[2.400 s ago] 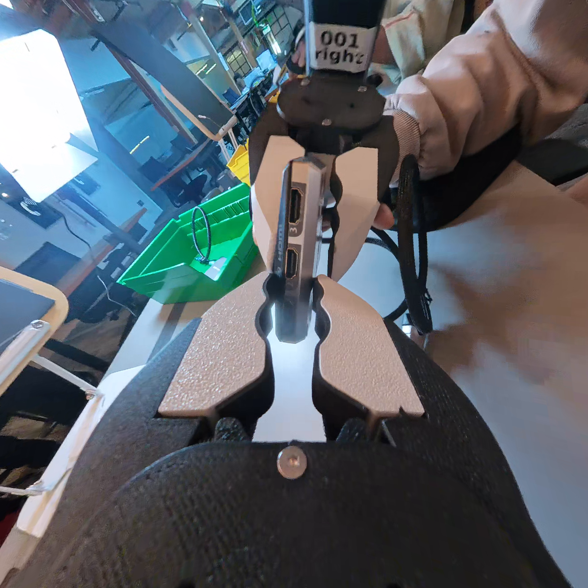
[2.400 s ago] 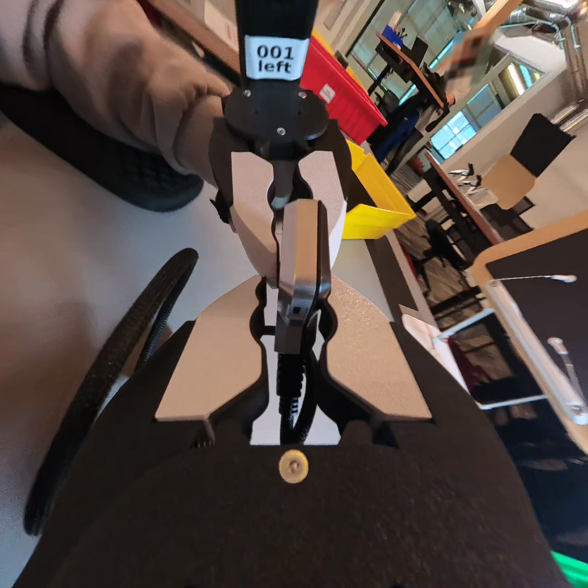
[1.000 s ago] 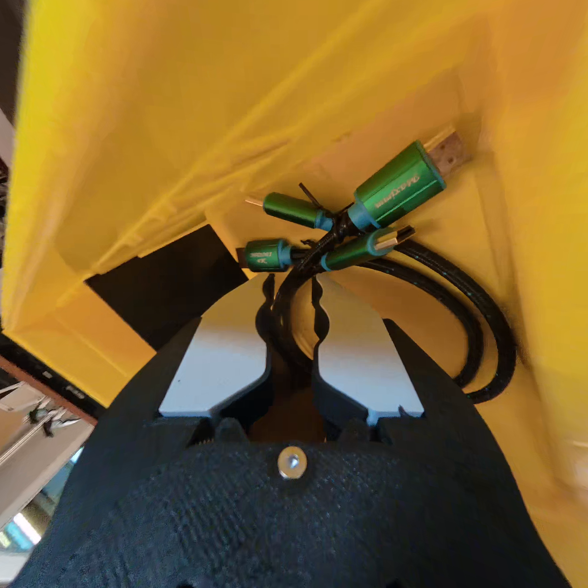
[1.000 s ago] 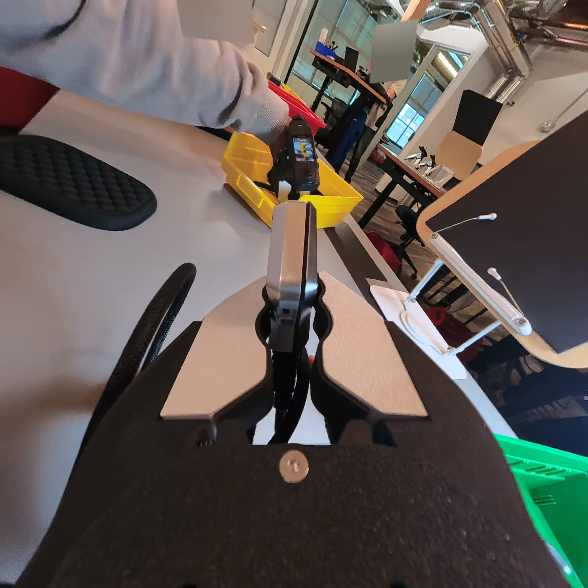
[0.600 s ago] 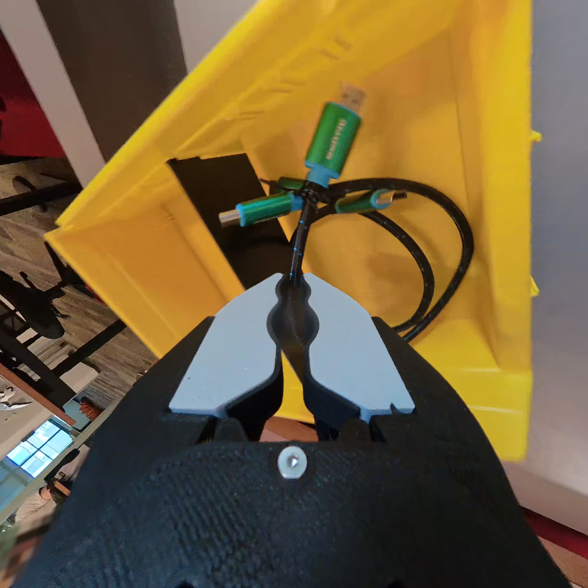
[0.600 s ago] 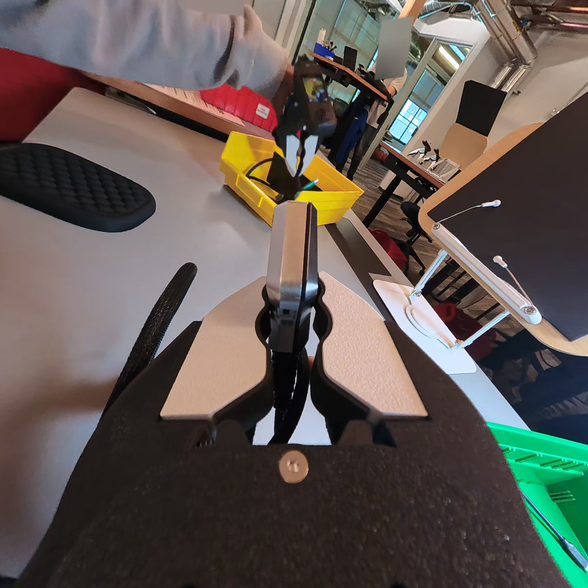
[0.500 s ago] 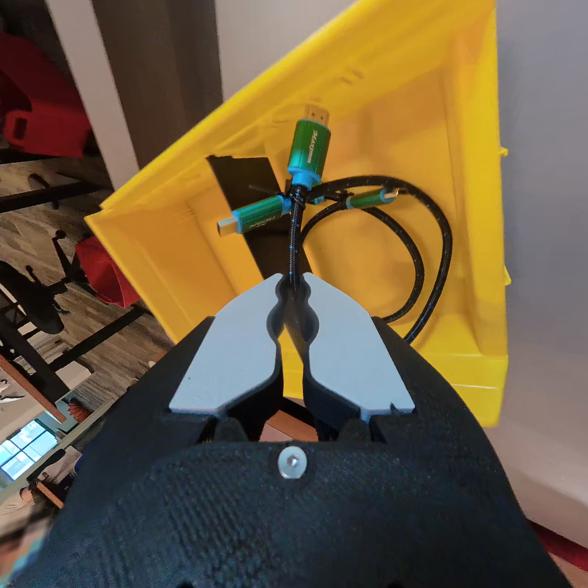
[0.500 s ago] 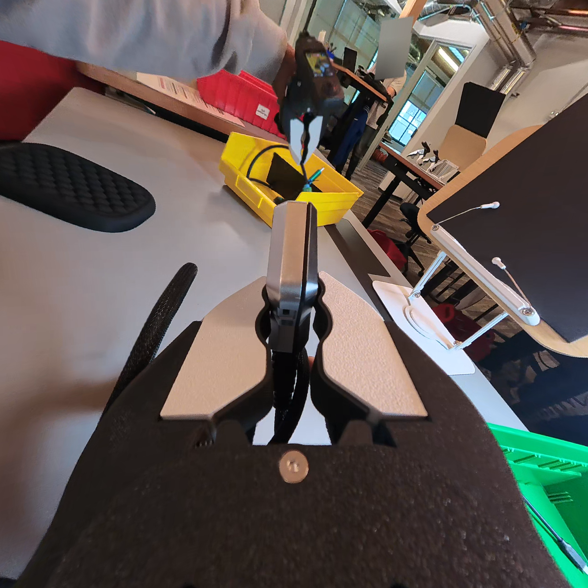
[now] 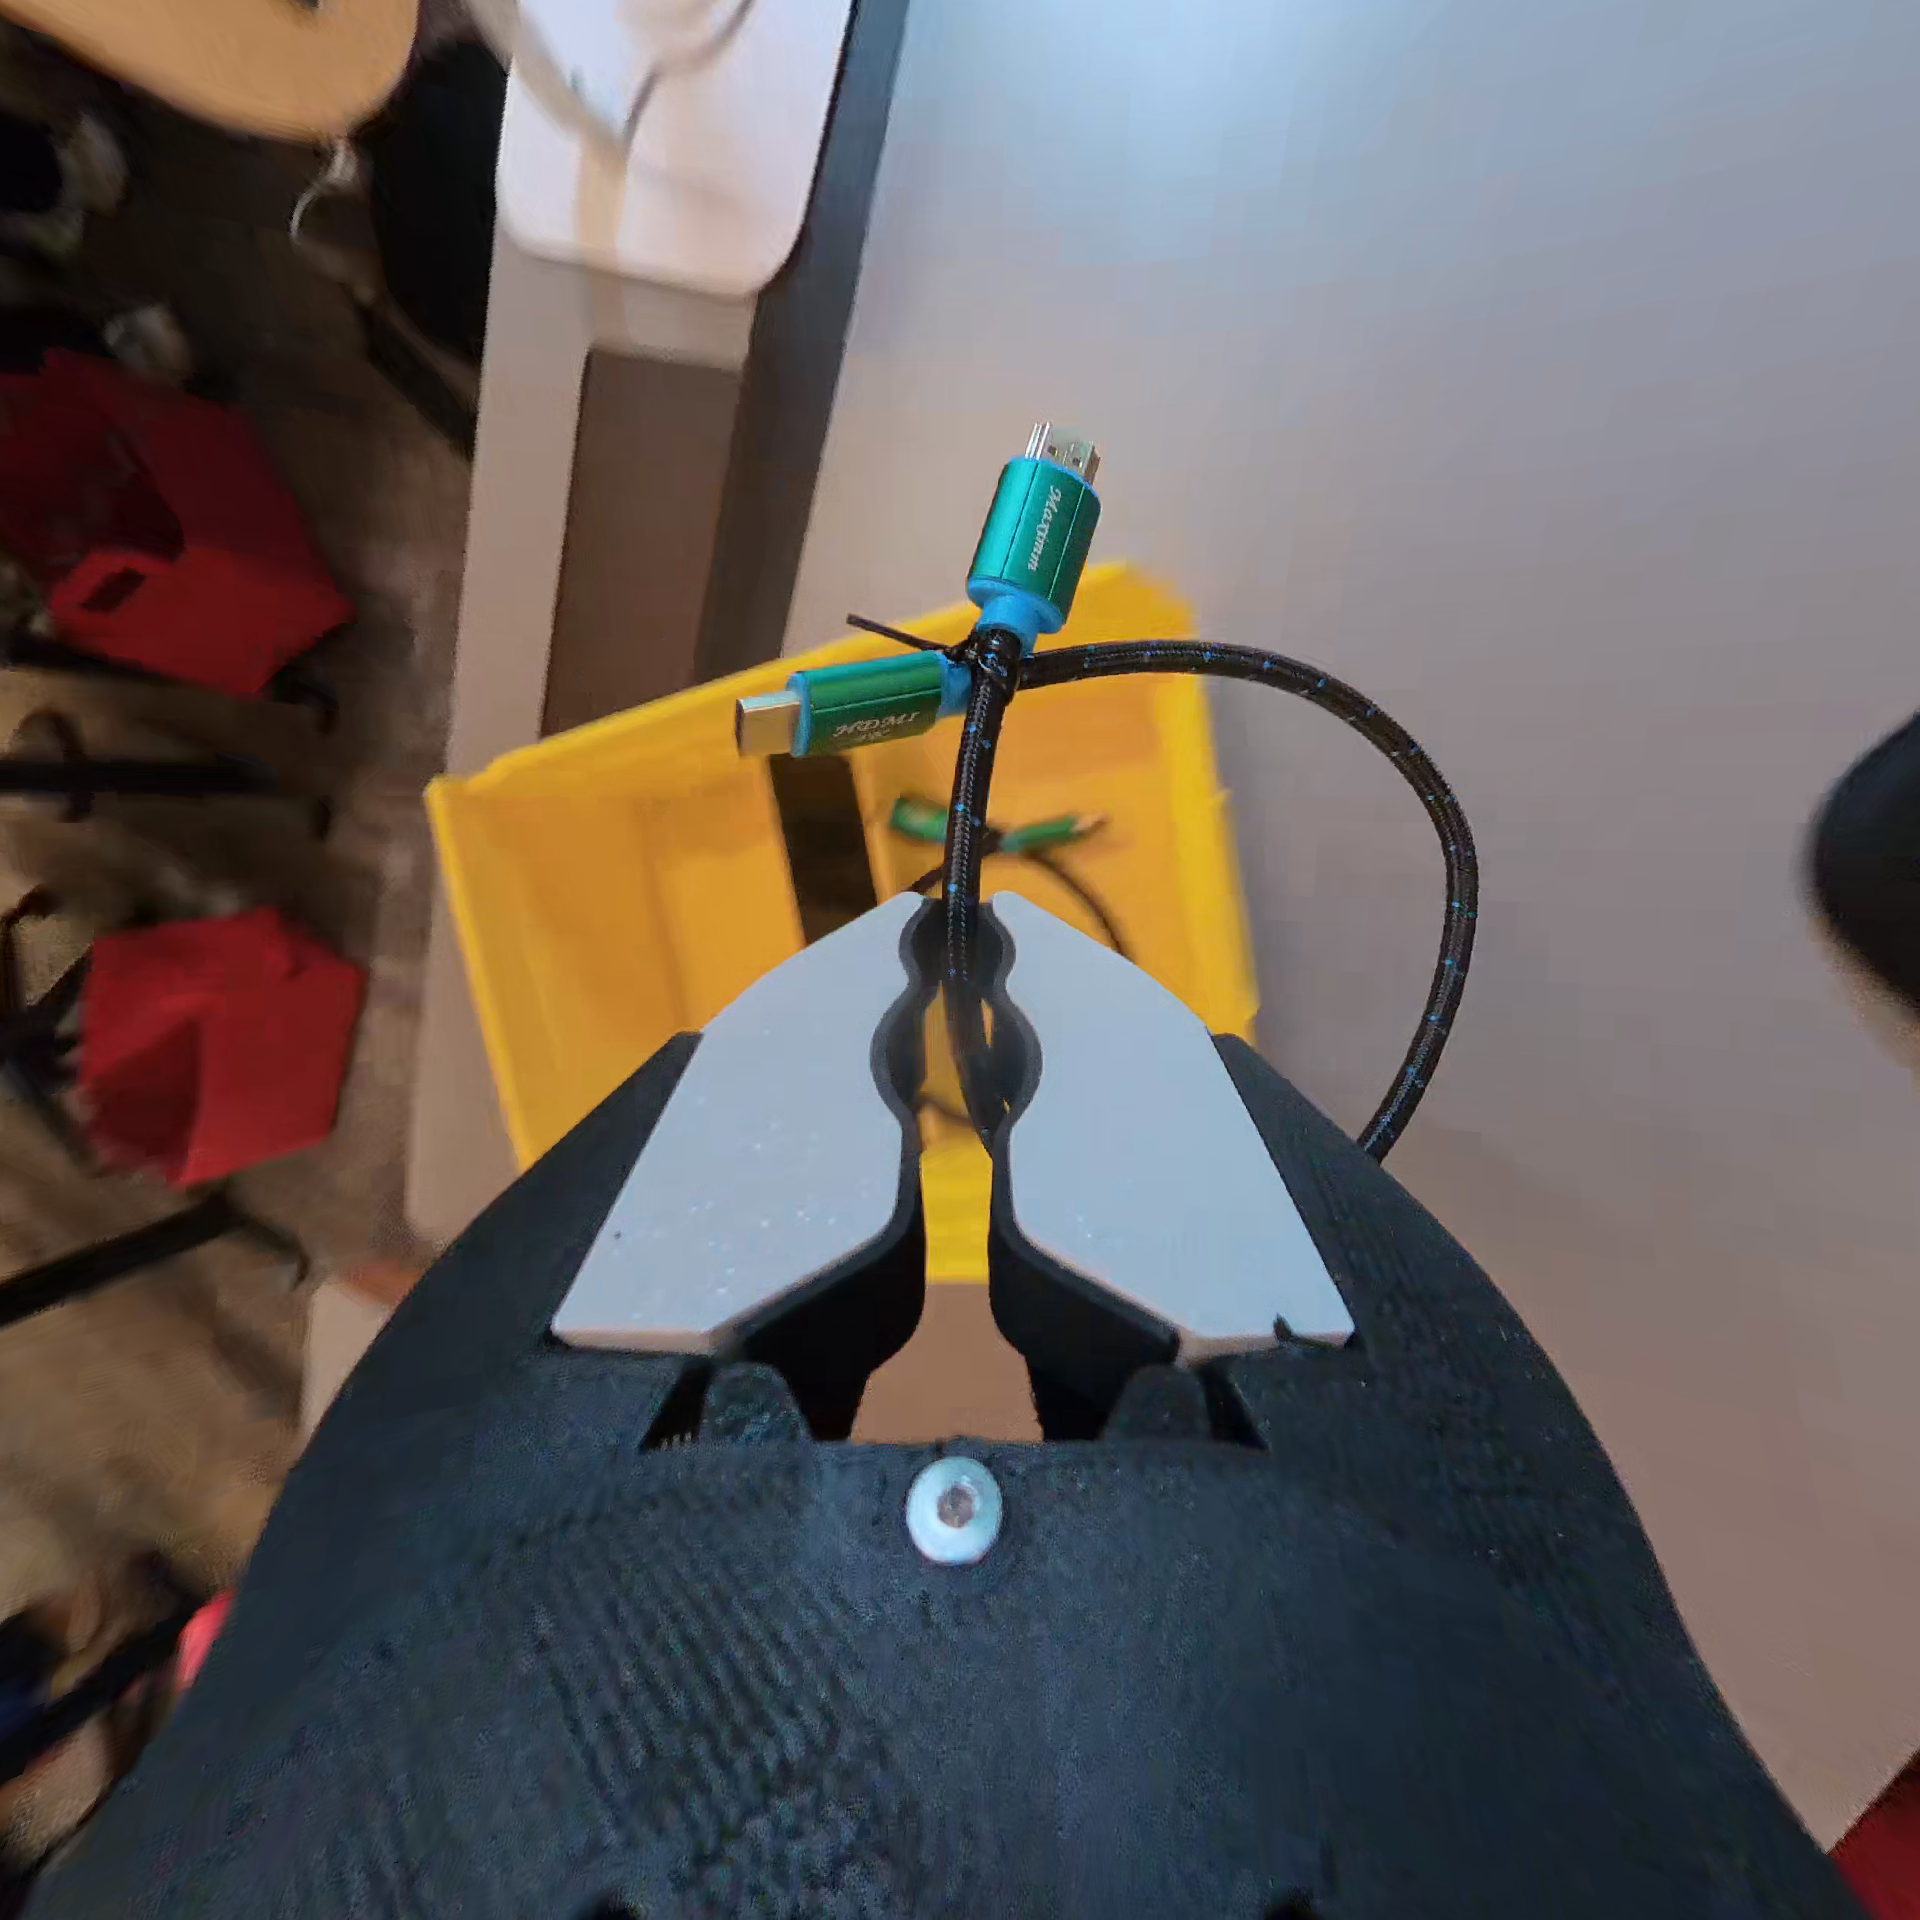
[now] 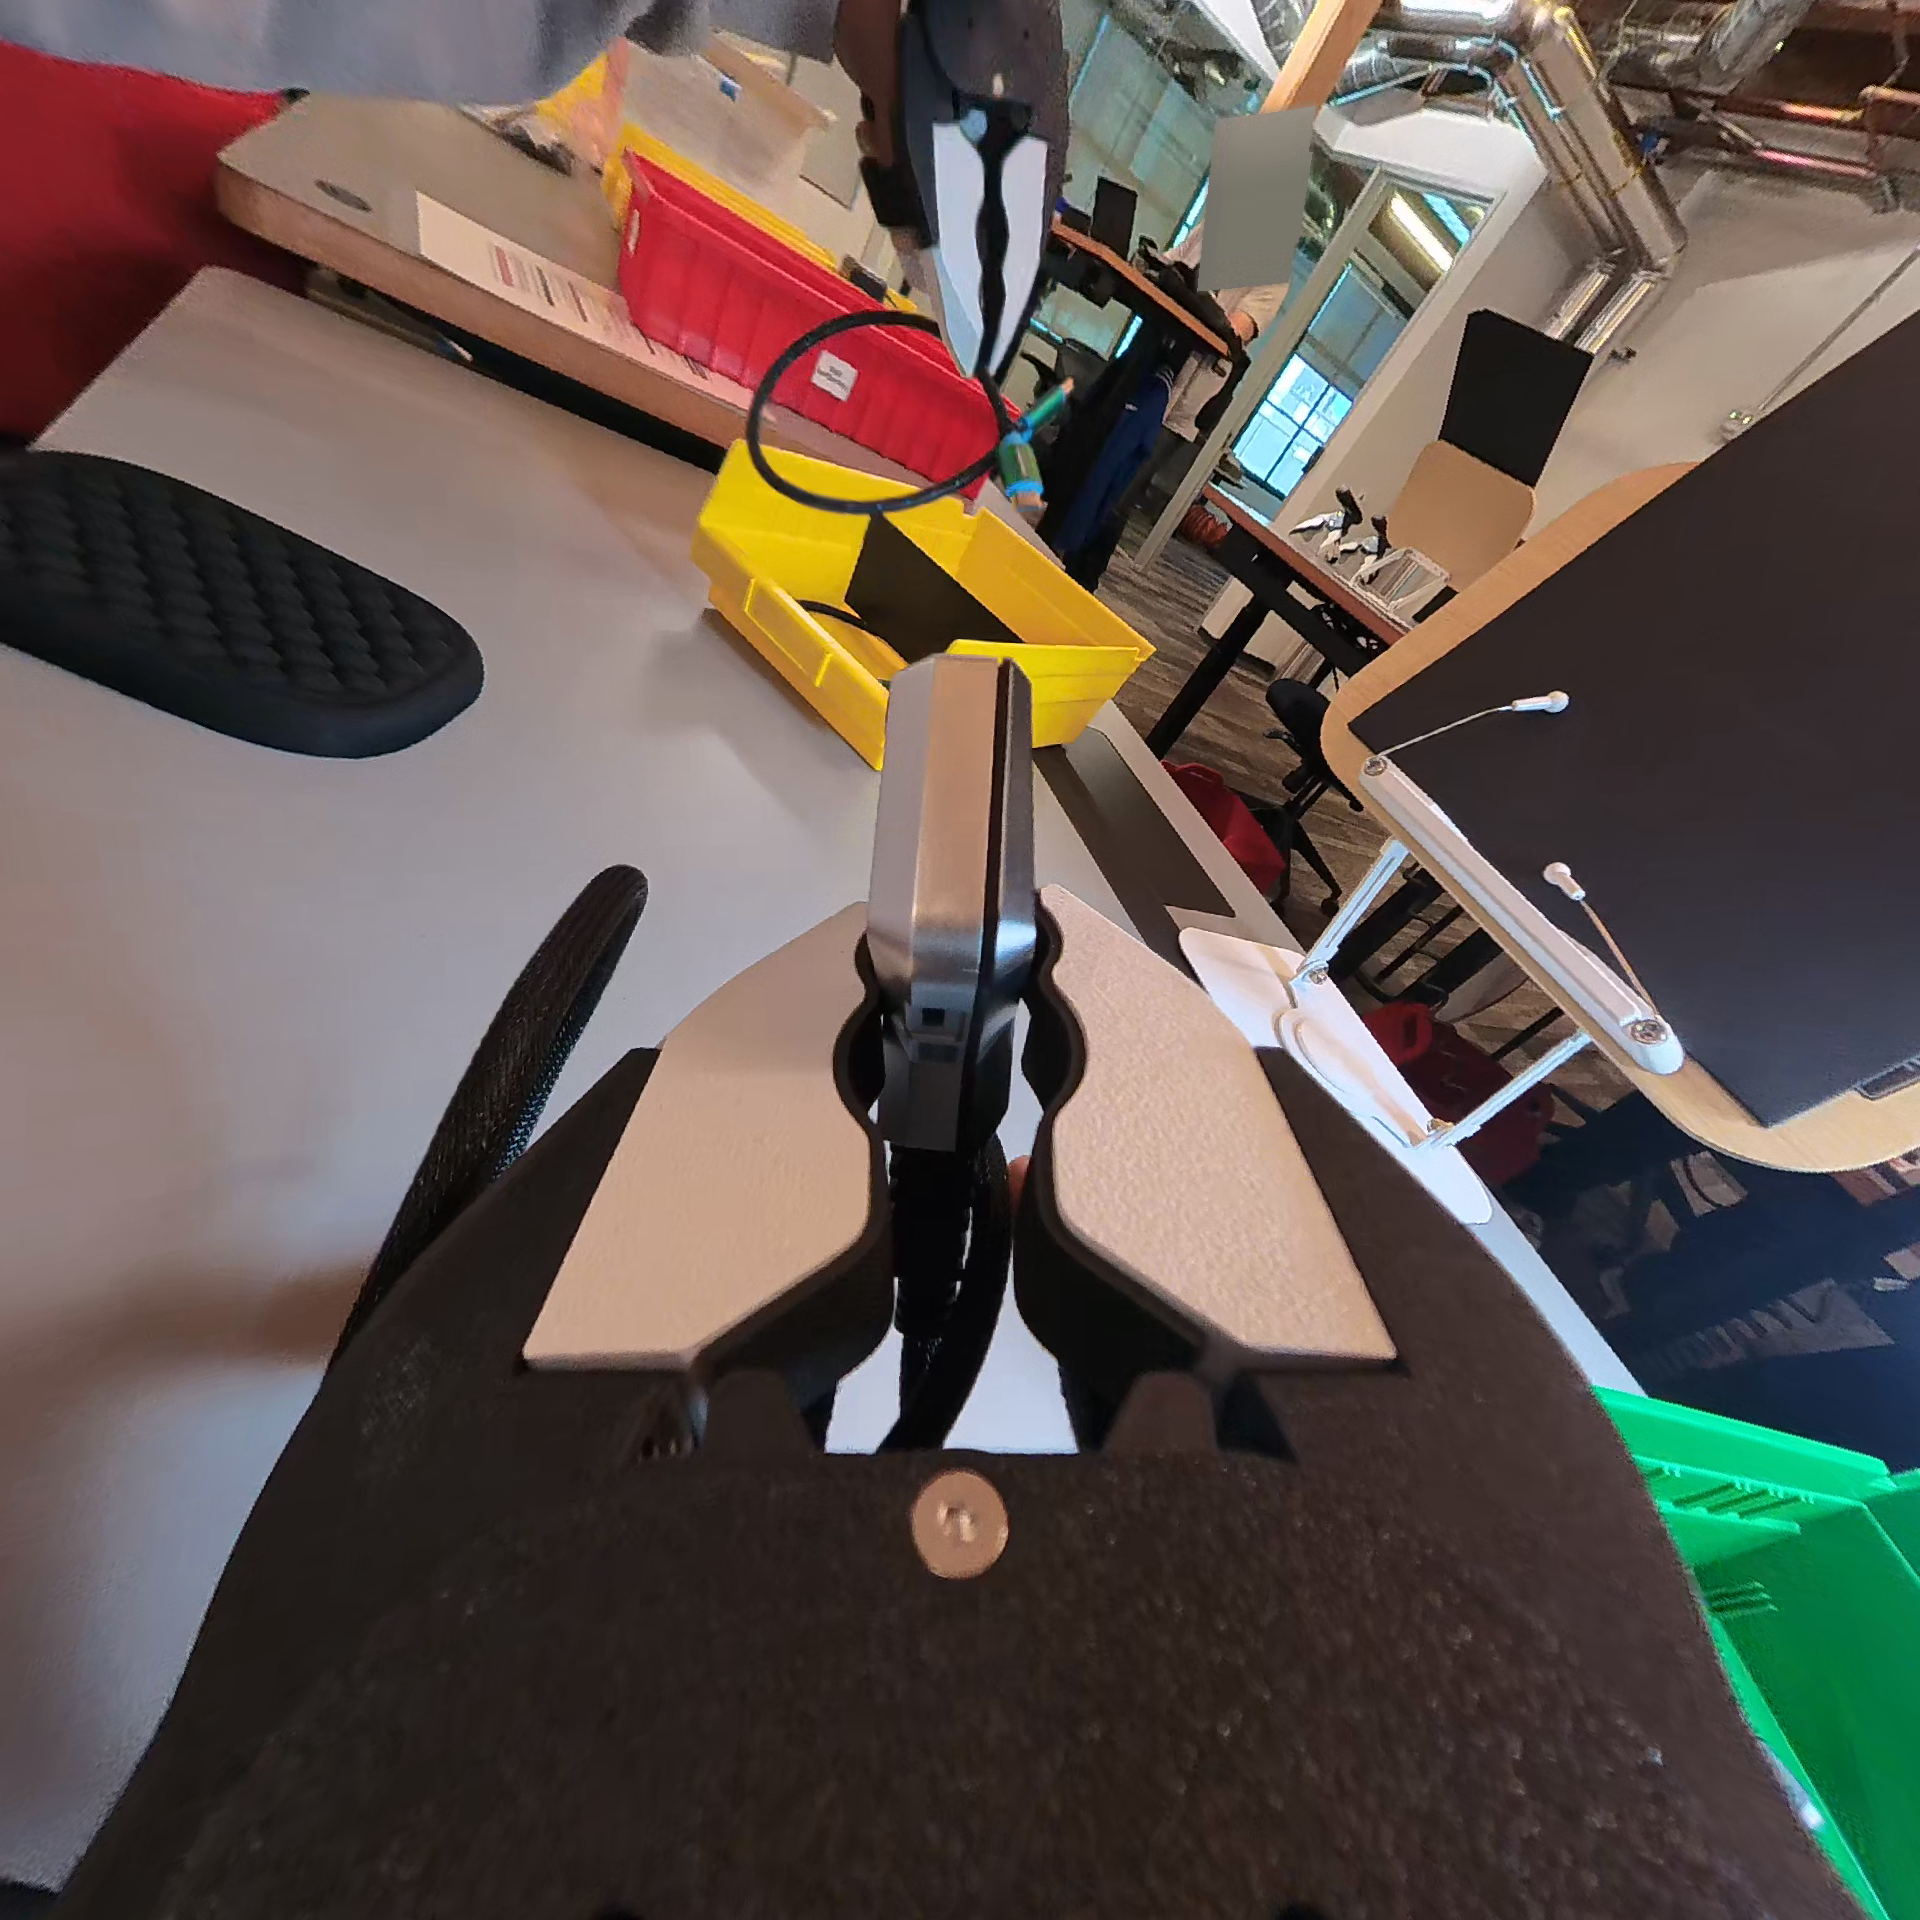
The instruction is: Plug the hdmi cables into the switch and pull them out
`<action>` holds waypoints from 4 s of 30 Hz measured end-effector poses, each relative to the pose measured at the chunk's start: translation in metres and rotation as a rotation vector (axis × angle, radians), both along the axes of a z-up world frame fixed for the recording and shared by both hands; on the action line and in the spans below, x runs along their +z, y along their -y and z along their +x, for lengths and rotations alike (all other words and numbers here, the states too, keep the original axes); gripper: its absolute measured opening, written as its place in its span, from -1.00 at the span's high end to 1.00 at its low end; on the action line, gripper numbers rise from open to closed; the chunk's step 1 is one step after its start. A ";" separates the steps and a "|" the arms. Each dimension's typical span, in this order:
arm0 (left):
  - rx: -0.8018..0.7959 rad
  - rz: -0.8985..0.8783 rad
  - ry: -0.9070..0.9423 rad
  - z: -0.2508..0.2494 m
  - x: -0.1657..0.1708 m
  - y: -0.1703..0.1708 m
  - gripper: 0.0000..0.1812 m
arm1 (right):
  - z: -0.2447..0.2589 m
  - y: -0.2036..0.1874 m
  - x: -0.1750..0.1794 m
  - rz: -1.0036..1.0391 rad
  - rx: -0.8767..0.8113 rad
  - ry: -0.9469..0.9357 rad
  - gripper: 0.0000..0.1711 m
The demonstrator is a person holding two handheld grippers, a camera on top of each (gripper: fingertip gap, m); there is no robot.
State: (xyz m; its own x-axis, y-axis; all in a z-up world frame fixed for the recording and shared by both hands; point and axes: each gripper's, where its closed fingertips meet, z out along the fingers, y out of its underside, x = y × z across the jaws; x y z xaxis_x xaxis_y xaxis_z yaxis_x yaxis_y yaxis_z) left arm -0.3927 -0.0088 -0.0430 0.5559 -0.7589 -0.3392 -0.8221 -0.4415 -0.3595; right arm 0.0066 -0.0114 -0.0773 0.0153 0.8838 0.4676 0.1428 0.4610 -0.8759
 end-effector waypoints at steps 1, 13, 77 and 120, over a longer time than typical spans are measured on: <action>-0.028 -0.002 0.054 0.015 0.000 0.004 0.92 | 0.000 0.000 0.000 0.002 0.000 0.001 0.74; -0.256 -0.181 0.533 0.222 -0.159 0.026 0.92 | 0.003 -0.002 -0.010 0.080 -0.046 0.038 0.73; -0.506 -0.013 0.951 0.284 -0.126 0.063 0.78 | 0.002 -0.001 -0.022 0.136 -0.065 0.062 0.73; 0.021 -0.085 0.535 0.339 -0.166 0.027 0.35 | -0.001 -0.004 -0.027 0.188 -0.106 0.106 0.72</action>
State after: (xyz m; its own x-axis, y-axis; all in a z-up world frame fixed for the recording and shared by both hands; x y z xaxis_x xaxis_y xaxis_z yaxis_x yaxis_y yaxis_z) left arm -0.0541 -0.0361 -0.2092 0.6493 -0.7584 0.0570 -0.5252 -0.5013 -0.6877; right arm 0.0057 -0.0069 -0.1042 0.0450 0.7768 0.6281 0.2859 0.5924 -0.7532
